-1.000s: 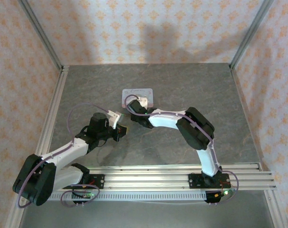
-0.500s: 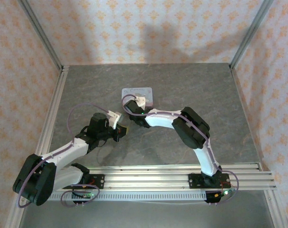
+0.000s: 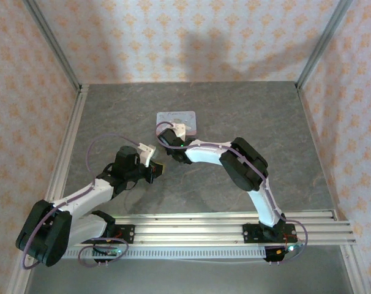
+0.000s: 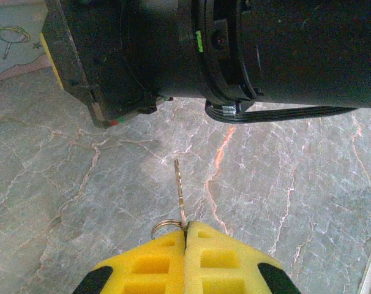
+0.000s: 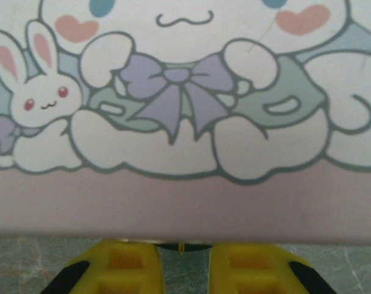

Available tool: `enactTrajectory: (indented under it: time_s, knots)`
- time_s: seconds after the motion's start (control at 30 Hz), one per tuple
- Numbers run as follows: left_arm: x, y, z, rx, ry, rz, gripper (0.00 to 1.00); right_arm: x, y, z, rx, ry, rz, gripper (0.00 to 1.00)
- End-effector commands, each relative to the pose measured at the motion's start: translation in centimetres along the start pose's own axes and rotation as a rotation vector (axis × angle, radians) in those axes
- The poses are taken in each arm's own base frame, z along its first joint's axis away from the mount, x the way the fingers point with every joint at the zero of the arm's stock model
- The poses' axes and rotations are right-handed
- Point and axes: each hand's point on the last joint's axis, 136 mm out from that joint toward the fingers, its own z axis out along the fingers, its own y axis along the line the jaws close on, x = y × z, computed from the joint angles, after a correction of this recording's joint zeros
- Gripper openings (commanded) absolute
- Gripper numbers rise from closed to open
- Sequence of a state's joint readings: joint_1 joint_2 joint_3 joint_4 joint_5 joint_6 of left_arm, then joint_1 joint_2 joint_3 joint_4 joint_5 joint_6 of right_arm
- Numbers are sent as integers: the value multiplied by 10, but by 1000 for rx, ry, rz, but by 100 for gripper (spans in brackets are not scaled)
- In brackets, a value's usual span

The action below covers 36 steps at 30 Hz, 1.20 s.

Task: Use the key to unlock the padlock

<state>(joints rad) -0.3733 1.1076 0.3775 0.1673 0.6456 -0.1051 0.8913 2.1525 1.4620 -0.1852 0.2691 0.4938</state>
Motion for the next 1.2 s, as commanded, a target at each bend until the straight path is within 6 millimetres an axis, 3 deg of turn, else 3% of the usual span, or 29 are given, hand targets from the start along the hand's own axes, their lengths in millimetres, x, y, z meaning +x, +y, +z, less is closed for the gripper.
enactTrajectory:
  time_s: [0.0,0.43,0.73,0.93,1.17]
  knots:
    - [4,-1,-2,1,3,18,0,-12,3,-8,-14,-13,-20,10]
    - [-12,-2,9,42,-97,-27,0,-17,8,-44,-170,131,-25,4]
    - [-12,9,30,63,-109,-56,0,-13,3,-51,-214,211,-16,4]
    - [-17,19,44,99,-123,-68,0,-12,10,-59,-271,268,-5,4]
    - [-16,20,45,95,-107,0,0,-12,15,-70,-325,337,-3,4]
